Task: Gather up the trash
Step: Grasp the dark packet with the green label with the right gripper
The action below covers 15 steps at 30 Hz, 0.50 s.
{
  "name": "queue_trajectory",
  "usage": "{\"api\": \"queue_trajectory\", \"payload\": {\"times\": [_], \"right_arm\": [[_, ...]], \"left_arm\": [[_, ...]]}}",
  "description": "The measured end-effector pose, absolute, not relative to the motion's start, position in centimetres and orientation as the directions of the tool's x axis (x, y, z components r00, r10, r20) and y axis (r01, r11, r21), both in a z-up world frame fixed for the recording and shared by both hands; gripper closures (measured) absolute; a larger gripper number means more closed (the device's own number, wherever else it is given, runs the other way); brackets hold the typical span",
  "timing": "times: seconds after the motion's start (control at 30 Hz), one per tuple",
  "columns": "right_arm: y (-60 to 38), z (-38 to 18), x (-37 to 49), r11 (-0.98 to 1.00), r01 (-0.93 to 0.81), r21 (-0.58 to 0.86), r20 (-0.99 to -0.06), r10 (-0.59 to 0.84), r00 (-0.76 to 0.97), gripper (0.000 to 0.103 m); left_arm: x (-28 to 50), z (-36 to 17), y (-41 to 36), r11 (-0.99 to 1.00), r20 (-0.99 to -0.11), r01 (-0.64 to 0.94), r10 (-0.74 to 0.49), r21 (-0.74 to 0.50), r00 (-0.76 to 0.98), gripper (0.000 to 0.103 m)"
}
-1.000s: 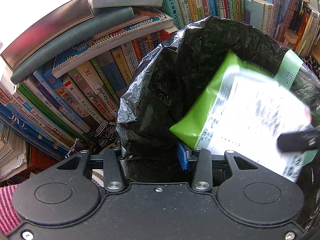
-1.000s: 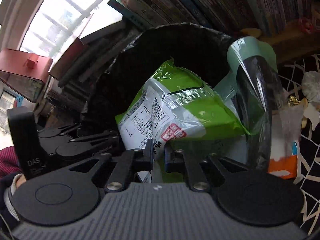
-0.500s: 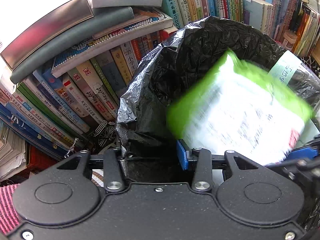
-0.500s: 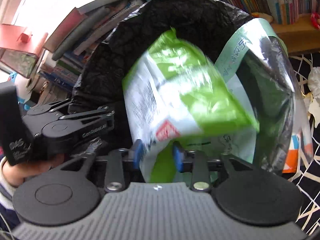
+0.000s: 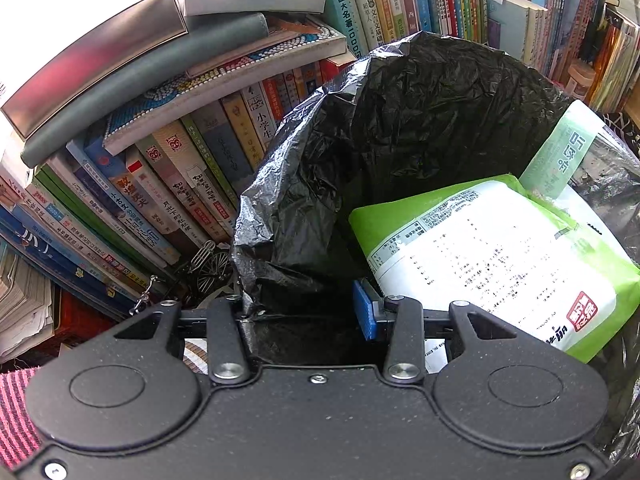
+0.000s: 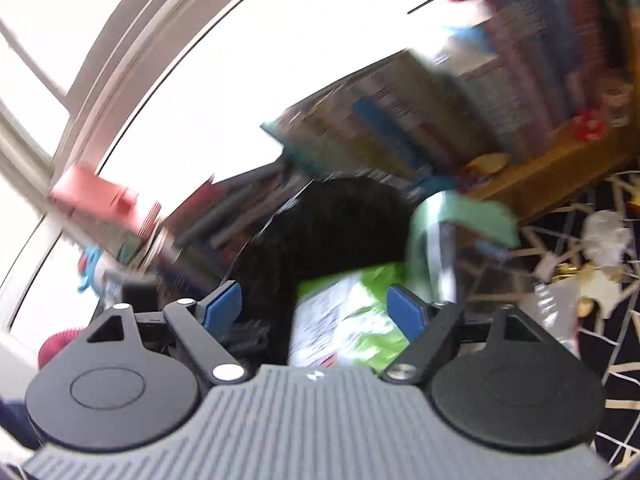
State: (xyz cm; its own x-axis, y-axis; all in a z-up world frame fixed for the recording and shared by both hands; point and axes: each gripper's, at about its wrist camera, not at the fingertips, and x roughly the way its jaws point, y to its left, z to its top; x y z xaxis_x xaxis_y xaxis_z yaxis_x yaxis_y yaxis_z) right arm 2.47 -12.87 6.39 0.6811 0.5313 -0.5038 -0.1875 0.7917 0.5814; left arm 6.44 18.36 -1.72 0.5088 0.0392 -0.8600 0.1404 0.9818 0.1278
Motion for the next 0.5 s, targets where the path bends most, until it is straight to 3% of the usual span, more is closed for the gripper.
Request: {"api": "queue_trajectory", "payload": {"times": [0.2, 0.33, 0.5], "right_arm": [[-19.4, 2.2, 3.1, 0.680, 0.155, 0.717, -0.538, 0.399, 0.742, 0.010], [-22.7, -3.4, 3.7, 0.425, 0.321, 0.847, -0.507, 0.460, 0.729, 0.008], [-23.3, -9.3, 3.6, 0.174, 0.443, 0.879, -0.453, 0.594, 0.665, 0.004]], "left_arm": [[6.4, -1.7, 18.4, 0.982, -0.860, 0.141, 0.038, 0.127, 0.509, 0.064], [6.4, -1.7, 18.4, 0.982, -0.860, 0.141, 0.038, 0.127, 0.509, 0.064], [6.4, -1.7, 18.4, 0.982, -0.860, 0.140, 0.040, 0.128, 0.509, 0.064]]}}
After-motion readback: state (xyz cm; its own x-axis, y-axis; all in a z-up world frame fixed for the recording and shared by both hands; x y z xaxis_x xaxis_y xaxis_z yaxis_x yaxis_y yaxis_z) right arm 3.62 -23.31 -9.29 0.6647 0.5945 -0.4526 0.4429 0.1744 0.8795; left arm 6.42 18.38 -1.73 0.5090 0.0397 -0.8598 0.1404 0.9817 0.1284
